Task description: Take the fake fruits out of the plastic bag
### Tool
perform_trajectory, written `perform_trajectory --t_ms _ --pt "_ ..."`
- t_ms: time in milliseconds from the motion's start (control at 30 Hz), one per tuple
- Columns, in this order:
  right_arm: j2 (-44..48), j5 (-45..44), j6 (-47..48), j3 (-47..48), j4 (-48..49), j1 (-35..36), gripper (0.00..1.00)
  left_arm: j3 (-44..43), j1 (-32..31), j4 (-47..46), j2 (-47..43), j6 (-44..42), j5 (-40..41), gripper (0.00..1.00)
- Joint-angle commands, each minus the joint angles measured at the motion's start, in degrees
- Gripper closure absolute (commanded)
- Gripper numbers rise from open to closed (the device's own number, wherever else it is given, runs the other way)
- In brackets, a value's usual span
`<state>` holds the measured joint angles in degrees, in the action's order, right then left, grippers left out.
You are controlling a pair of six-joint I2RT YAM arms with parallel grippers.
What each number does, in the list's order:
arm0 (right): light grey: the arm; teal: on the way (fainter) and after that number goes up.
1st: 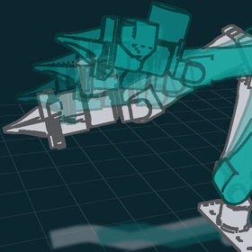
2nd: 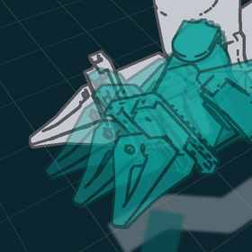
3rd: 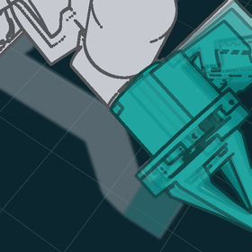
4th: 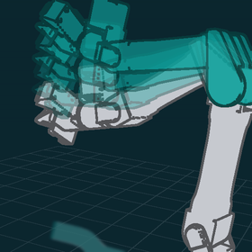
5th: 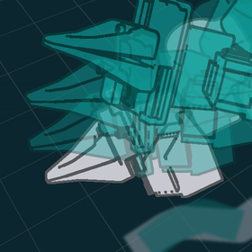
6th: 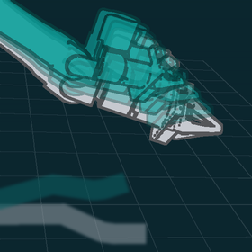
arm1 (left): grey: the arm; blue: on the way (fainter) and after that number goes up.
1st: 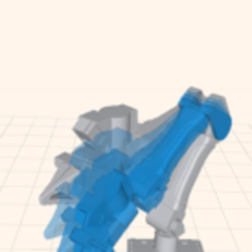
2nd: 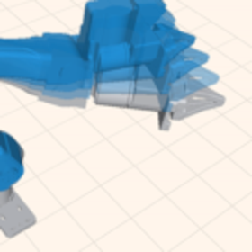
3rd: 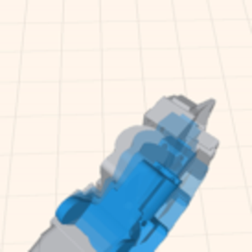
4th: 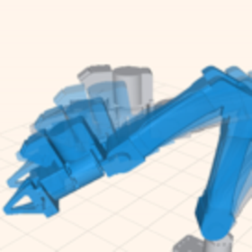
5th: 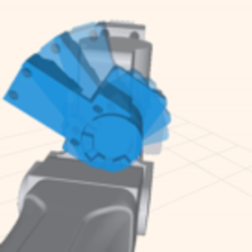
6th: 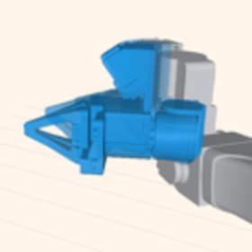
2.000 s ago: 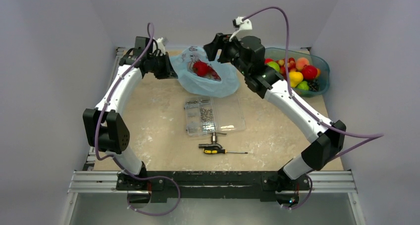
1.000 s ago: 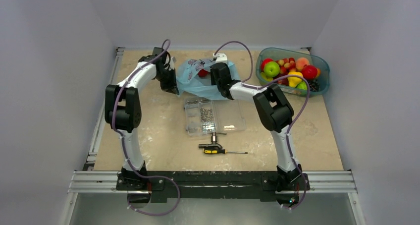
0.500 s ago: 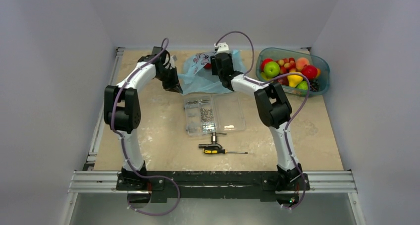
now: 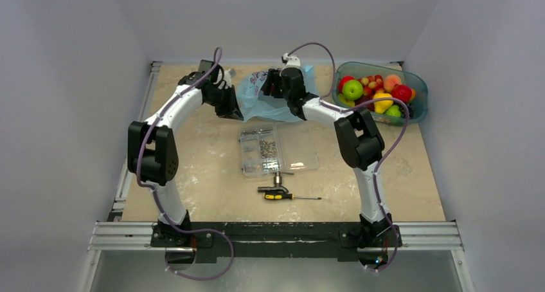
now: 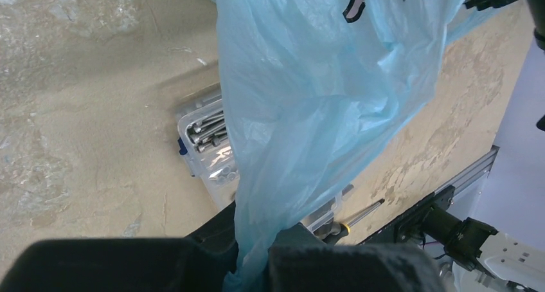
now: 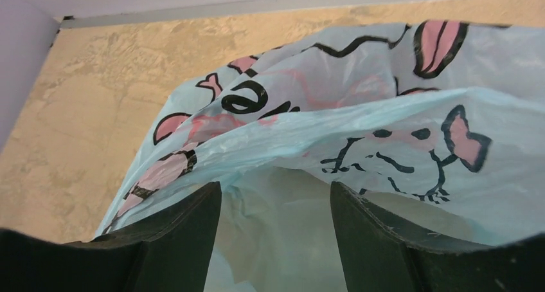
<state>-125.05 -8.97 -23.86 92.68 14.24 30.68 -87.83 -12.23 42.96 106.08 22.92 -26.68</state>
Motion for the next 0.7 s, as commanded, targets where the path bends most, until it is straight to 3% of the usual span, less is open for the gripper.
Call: perform_trajectory --t_ms 0,467,667 --pt "-0.7 3.0 -7.4 -0.5 5.9 -0.3 0.38 -0.7 -0.6 -0.6 -0.6 -1.2 -0.6 1.00" --pt "-4.7 3.1 -16.5 0.1 9.0 -1.0 0.40 -0.1 -1.5 -1.0 -3.2 -1.1 -0.7 1.00" --pt "-9.8 2.0 -22.2 4.3 9.0 -2.0 0.35 0.7 -2.3 -1.4 -4.5 -1.5 -0.8 1.00"
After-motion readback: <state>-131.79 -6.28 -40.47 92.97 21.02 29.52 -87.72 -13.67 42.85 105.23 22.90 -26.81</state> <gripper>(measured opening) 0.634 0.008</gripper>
